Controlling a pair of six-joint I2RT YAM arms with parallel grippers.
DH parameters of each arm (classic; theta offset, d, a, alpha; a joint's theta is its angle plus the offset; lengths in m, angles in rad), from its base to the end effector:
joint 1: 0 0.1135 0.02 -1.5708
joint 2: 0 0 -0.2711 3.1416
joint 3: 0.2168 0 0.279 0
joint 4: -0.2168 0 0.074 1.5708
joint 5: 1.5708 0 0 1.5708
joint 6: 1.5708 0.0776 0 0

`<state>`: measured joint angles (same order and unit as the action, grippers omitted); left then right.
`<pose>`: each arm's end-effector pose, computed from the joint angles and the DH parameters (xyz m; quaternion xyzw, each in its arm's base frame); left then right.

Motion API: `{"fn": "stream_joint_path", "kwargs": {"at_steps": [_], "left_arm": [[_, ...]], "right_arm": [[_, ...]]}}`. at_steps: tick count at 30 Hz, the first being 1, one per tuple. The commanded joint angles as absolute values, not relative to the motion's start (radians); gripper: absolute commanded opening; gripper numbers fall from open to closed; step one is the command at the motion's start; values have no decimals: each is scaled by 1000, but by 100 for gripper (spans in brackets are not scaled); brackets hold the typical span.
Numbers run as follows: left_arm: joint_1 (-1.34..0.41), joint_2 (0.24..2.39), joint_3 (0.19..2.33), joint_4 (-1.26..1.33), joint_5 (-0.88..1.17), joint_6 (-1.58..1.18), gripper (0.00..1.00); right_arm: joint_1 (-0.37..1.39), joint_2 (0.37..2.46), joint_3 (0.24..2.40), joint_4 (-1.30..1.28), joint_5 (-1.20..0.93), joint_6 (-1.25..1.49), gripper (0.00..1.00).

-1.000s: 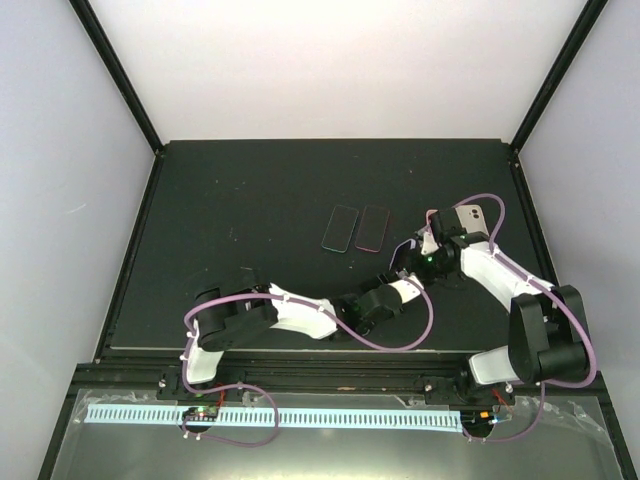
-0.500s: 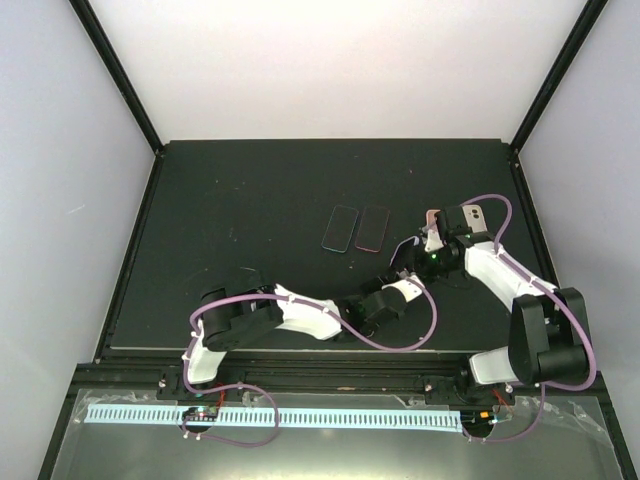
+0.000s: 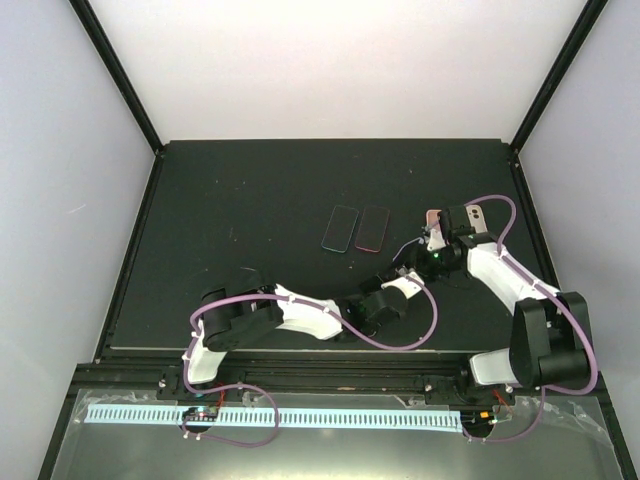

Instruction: Take the phone out of the phone case

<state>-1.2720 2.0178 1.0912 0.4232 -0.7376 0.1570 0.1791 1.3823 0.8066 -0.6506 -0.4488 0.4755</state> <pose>0.1864 -0.4280 0.1127 0.3877 0.7268 0.0123 0.5669 0.2686 0.0828 0.1463 0.1041 0.9556 0.2613 0.0878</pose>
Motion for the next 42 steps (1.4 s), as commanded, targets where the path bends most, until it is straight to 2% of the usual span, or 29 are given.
{"fn": "stream_joint_path", "kwargs": {"at_steps": [1, 11, 20, 27, 31, 35, 39, 42], "left_arm": [[-1267, 2011, 1097, 427, -783, 147, 2], [-1265, 1956, 1029, 492, -801, 120, 2], [-1266, 1912, 982, 530, -813, 105, 2], [-1317, 1776, 915, 533, -886, 157, 1], [-1323, 1668, 893, 426, -906, 144, 2], [-1315, 1560, 882, 313, -948, 243, 2], [-1250, 1487, 946, 51, -939, 262, 2], [-1182, 1466, 951, -33, -941, 314, 2]], "right_arm": [[173, 1340, 817, -632, -421, 464, 1], [172, 1273, 815, -630, -179, 426, 1], [136, 1248, 825, -624, -167, 468, 1], [82, 1179, 846, -666, -225, 449, 1], [75, 1084, 829, -645, -249, 390, 1], [72, 988, 810, -587, -297, 226, 1], [65, 831, 793, -519, -398, 130, 1], [65, 716, 689, -385, -464, 118, 1]]}}
